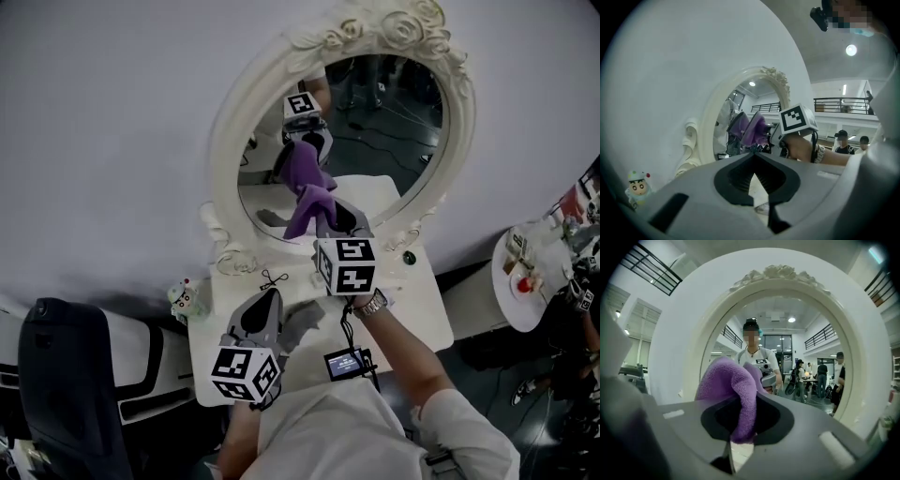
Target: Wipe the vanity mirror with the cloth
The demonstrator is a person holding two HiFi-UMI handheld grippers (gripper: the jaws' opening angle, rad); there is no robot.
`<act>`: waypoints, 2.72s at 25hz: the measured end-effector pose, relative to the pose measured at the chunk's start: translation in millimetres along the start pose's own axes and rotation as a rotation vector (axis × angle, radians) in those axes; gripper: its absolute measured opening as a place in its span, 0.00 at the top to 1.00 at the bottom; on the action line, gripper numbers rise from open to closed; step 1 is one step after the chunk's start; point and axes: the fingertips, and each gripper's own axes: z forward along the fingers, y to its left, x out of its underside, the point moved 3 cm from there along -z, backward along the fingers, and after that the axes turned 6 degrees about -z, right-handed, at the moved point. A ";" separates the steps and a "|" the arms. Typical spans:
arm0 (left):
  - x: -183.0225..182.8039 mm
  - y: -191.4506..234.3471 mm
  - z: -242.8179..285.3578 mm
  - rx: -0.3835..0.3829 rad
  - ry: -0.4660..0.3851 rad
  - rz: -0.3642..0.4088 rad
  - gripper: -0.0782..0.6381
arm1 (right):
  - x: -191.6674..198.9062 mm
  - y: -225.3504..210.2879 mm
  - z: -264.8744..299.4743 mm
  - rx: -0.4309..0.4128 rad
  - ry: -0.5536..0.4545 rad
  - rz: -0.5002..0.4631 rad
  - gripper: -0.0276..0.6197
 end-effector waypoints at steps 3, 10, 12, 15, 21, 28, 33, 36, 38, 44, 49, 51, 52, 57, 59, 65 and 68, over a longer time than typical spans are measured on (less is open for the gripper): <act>-2.8 -19.8 12.3 0.050 -0.001 0.013 0.89 | -18.0 -50.5 -20.1 0.058 -0.021 0.063 0.86; 2.4 -55.9 23.5 0.144 0.004 0.041 0.89 | -50.8 -106.8 -82.7 0.043 -0.158 0.137 0.86; 8.7 -62.7 21.2 0.167 0.014 0.056 0.89 | -52.2 -106.1 -105.1 0.015 -0.195 0.139 0.86; 21.3 -63.8 13.9 0.159 0.030 0.079 0.89 | -42.8 -103.8 -143.2 -0.024 -0.205 0.207 0.86; 36.3 -49.5 -10.4 0.062 -0.038 0.096 0.89 | 2.9 -108.8 -207.7 -0.010 -0.212 0.300 0.86; 60.1 -64.2 -38.1 -0.030 -0.105 0.123 0.89 | 86.2 -97.5 -242.3 -0.129 -0.122 0.348 0.86; 93.8 -111.5 -34.3 -0.040 -0.068 0.126 0.89 | 120.2 -97.3 -272.8 -0.206 -0.087 0.362 0.86; 111.1 -153.4 -32.1 -0.017 -0.076 0.131 0.89 | 144.9 -95.4 -290.8 -0.270 -0.036 0.385 0.86; 125.5 -175.3 -33.1 -0.017 -0.069 0.140 0.89 | 158.7 -91.2 -302.7 -0.320 -0.005 0.395 0.86; 172.3 -207.7 -54.0 -0.107 0.010 0.126 0.89 | 189.5 -79.5 -328.9 -0.483 0.028 0.419 0.86; 200.7 -223.2 -80.7 -0.197 0.065 0.095 0.89 | 207.6 -72.4 -336.4 -0.588 0.059 0.378 0.86; 203.4 -222.0 -91.6 -0.208 0.078 0.097 0.89 | 205.9 -66.1 -342.1 -0.587 0.052 0.385 0.86; 203.5 -221.3 -95.4 -0.205 0.075 0.091 0.89 | 204.2 -63.1 -346.9 -0.580 0.046 0.389 0.86; 202.3 -226.6 -107.4 -0.098 0.063 0.097 0.89 | 196.7 -50.0 -373.4 -0.517 0.026 0.378 0.86; 203.0 -231.0 -123.0 -0.033 0.078 0.121 0.89 | 197.9 -39.3 -386.4 -0.484 0.034 0.358 0.86; 204.5 -205.7 -211.0 0.120 0.098 0.118 0.89 | 189.4 26.5 -424.3 -0.314 0.025 0.349 0.86; 200.6 -175.0 -264.5 0.143 0.092 0.097 0.89 | 182.2 80.8 -448.1 -0.215 0.021 0.368 0.86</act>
